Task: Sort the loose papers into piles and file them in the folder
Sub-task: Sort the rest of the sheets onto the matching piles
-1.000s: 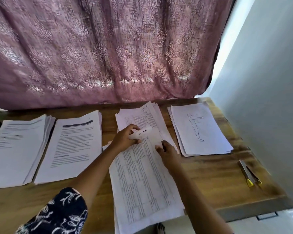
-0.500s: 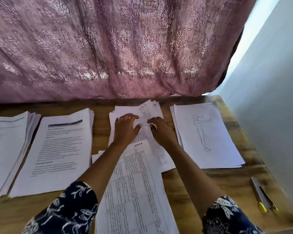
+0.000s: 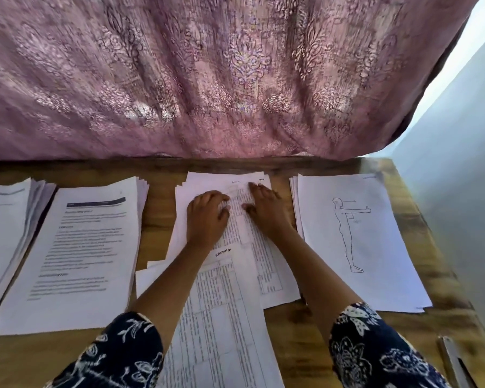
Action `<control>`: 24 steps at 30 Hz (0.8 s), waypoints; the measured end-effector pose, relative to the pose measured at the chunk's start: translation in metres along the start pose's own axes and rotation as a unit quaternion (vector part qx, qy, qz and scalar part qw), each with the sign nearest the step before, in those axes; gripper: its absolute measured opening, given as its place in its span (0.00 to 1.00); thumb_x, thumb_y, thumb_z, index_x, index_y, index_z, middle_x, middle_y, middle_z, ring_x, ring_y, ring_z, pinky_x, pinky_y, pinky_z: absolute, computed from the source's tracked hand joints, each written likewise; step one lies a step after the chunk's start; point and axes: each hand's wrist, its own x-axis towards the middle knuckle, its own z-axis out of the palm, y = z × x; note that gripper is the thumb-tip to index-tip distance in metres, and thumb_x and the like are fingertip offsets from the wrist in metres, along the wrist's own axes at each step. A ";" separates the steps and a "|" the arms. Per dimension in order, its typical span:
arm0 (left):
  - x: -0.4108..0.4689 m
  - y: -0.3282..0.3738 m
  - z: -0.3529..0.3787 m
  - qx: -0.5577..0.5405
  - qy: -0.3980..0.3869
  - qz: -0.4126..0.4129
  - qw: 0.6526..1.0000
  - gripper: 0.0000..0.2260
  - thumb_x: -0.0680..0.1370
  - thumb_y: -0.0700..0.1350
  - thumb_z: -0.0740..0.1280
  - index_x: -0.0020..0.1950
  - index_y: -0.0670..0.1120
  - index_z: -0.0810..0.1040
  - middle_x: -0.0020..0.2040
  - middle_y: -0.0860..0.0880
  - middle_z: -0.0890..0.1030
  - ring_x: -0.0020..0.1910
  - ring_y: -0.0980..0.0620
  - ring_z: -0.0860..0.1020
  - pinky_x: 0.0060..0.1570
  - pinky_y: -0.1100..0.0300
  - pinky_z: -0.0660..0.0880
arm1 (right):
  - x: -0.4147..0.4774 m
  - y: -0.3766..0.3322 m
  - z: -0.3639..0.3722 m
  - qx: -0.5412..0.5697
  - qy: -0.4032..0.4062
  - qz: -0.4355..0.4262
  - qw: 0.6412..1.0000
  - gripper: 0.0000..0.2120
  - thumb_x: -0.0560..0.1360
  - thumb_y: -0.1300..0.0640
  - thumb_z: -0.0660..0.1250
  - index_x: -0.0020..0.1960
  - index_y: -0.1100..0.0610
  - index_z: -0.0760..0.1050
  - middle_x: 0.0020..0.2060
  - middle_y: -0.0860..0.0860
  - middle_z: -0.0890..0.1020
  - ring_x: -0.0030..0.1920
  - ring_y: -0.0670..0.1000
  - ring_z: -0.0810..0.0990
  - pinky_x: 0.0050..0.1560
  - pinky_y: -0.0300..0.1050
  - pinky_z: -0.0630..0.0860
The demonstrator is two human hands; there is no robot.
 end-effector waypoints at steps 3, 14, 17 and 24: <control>0.000 0.002 -0.003 -0.028 -0.001 -0.016 0.999 0.11 0.78 0.48 0.68 0.58 0.46 0.80 0.61 0.46 0.80 0.60 0.46 0.76 0.66 0.48 0.68 | -0.009 -0.010 -0.009 0.128 0.067 0.057 0.988 0.30 0.76 0.51 0.68 0.74 0.54 0.61 0.67 0.55 0.74 0.65 0.57 0.74 0.61 0.51 0.74; -0.039 0.011 -0.096 -0.062 -0.372 -0.037 0.925 0.33 0.62 0.76 0.66 0.59 0.57 0.76 0.53 0.60 0.79 0.47 0.60 0.79 0.43 0.67 0.75 | -0.030 0.000 -0.015 0.267 0.082 0.127 0.952 0.08 0.79 0.53 0.65 0.44 0.56 0.73 0.42 0.47 0.79 0.39 0.48 0.80 0.36 0.31 0.71; -0.051 0.010 -0.098 -0.018 -0.407 -0.037 0.913 0.22 0.69 0.63 0.72 0.59 0.55 0.76 0.59 0.56 0.80 0.50 0.57 0.80 0.50 0.63 0.77 | -0.034 -0.003 -0.014 0.281 0.104 0.115 0.947 0.07 0.80 0.53 0.63 0.45 0.54 0.73 0.42 0.46 0.80 0.41 0.48 0.81 0.38 0.33 0.73; -0.080 0.010 -0.134 -0.116 -0.282 0.041 0.951 0.16 0.69 0.66 0.69 0.48 0.58 0.79 0.56 0.63 0.75 0.57 0.59 0.74 0.57 0.61 0.72 | -0.084 -0.021 -0.042 0.278 0.137 0.050 0.950 0.05 0.80 0.55 0.62 0.52 0.53 0.75 0.49 0.46 0.82 0.45 0.46 0.82 0.45 0.39 0.78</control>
